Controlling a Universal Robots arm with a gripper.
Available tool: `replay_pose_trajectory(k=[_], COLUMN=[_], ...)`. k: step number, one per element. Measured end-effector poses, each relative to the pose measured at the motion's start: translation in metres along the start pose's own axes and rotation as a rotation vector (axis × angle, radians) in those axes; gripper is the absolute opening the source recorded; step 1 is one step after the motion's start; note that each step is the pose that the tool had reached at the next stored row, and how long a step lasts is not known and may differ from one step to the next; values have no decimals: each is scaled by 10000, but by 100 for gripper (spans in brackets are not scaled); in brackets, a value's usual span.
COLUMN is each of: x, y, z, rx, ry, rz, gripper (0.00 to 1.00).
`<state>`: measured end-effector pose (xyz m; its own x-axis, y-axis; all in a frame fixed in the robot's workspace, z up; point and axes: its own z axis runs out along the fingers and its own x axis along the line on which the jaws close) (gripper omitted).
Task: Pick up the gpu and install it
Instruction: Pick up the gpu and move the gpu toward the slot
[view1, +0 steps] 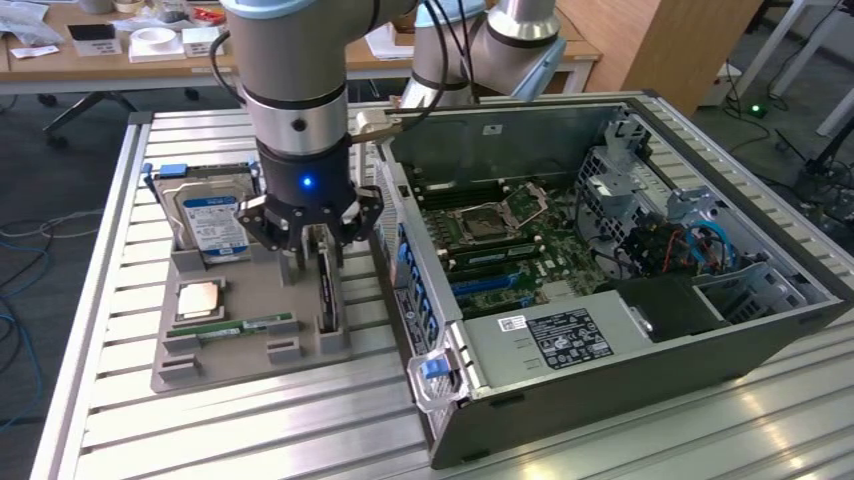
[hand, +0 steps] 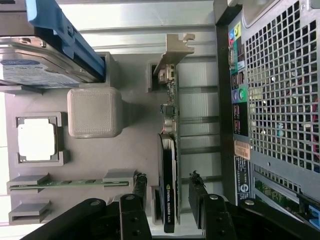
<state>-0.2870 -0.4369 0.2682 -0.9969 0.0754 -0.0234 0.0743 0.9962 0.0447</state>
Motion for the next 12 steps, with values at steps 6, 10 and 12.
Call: replay_pose_trajectory(k=[6,10,12], x=[-1,2,5], y=[-4,19,44], z=[94,144,159], rx=[0,2,0], ry=[1,2,0], rz=[-1,0,6], gripper=[47,47,47])
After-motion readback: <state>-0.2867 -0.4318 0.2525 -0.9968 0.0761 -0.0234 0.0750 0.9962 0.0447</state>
